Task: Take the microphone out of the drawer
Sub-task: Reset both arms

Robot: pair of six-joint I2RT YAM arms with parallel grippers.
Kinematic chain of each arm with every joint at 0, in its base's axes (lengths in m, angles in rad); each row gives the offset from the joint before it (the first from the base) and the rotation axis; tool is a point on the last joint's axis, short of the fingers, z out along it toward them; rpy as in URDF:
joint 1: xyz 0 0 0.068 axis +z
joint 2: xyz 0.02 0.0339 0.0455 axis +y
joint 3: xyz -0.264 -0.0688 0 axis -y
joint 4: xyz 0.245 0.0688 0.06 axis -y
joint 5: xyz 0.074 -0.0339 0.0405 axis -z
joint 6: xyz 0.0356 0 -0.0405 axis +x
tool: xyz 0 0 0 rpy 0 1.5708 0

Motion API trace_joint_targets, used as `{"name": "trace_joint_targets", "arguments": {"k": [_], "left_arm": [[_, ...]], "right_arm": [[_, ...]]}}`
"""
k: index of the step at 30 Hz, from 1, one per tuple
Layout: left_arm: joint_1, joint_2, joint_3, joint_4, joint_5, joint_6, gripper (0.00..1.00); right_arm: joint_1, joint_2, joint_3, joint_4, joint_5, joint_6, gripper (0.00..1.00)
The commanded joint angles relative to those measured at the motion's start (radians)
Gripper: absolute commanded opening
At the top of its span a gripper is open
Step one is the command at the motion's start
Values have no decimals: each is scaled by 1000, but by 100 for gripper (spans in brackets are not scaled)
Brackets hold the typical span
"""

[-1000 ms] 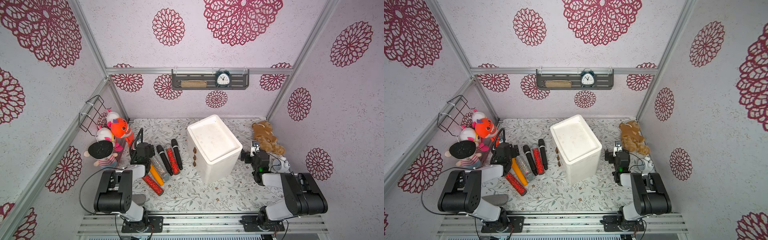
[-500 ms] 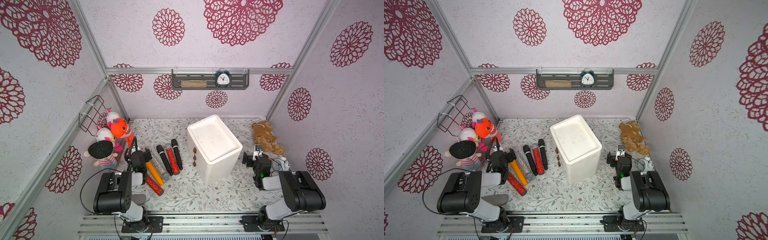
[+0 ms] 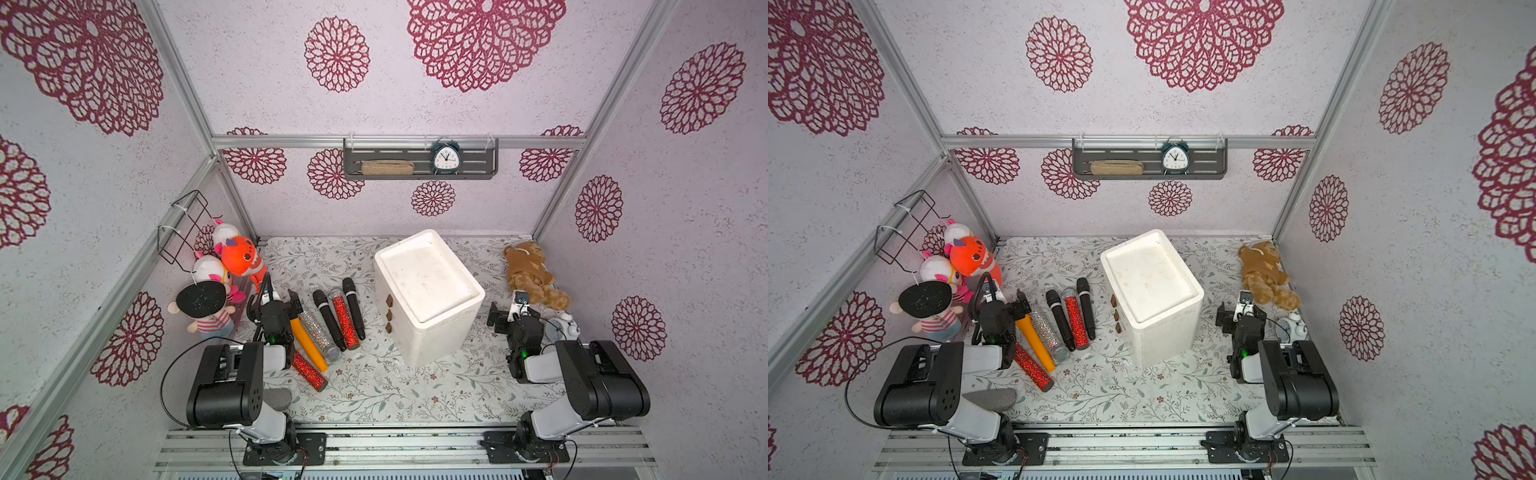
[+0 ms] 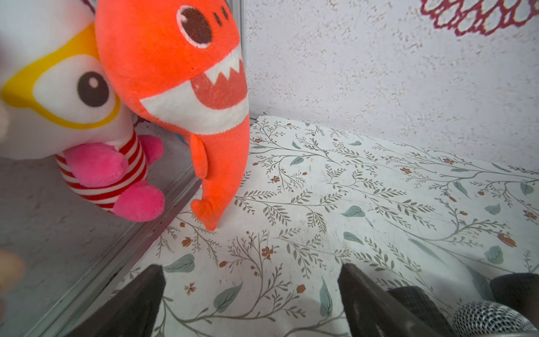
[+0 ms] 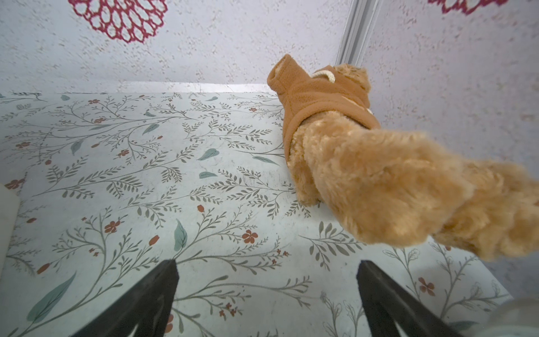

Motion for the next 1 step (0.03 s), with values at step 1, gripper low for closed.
{"name": "trace_joint_targets", "arguments": {"k": [1], "left_arm": [[0, 5, 2, 28, -6, 7, 97]], "right_arm": [[-3, -7, 14, 43, 17, 15, 99]]}}
